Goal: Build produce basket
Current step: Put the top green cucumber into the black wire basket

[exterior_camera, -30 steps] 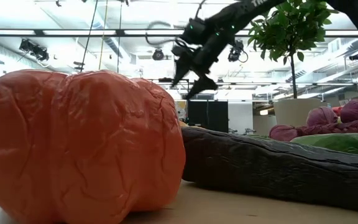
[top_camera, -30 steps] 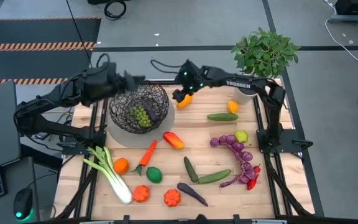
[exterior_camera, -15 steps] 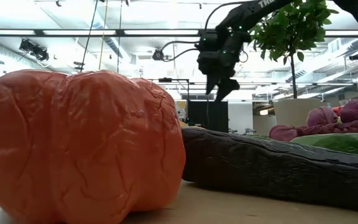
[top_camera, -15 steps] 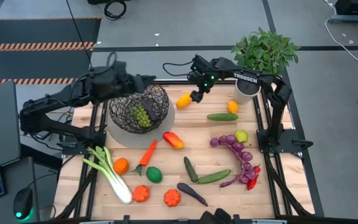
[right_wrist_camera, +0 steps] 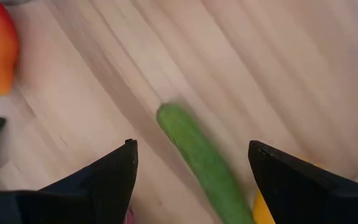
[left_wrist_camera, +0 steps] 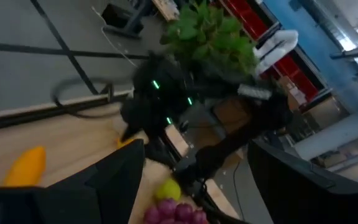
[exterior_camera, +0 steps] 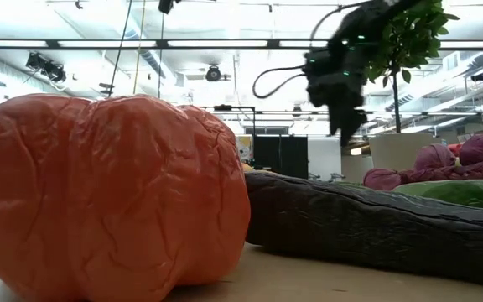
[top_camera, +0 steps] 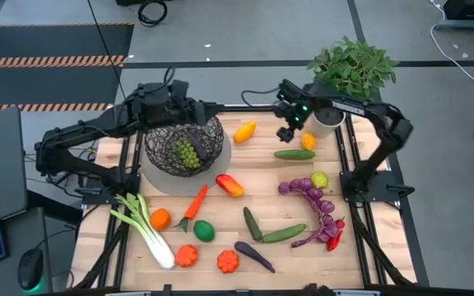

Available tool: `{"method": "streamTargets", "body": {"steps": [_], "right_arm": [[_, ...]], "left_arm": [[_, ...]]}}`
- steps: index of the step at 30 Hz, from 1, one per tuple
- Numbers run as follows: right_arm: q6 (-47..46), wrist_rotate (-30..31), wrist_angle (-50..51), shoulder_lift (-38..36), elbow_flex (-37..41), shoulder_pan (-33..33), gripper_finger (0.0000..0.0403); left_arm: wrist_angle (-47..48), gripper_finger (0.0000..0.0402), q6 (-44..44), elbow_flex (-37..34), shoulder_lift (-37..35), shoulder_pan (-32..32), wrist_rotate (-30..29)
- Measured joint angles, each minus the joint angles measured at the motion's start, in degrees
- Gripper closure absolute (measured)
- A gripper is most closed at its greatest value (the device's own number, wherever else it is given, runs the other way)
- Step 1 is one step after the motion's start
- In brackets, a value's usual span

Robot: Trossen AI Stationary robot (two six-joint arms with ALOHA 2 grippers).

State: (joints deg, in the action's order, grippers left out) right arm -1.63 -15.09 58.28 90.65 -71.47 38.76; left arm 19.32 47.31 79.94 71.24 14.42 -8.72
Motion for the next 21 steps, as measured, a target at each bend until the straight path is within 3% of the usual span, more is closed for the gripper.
{"method": "streamTargets", "body": {"steps": [7,14,21], "right_arm": [[2.0,4.3,-3.1,-7.7,11.6,0.0,0.0094],[4.4,2.7,-4.1,-9.1,17.1,0.2,0.0094],[9.5,3.8,-7.3,-8.1,19.9,-2.8,0.0094]], "left_arm": [[2.9,0.0109,-0.2,0.0,0.0,-0.7,5.5],[2.0,0.0109,4.7,0.0,1.7,-0.9,0.1],[-0.3,0.0109,6.3,0.0,4.5,-6.0,-0.2]]}}
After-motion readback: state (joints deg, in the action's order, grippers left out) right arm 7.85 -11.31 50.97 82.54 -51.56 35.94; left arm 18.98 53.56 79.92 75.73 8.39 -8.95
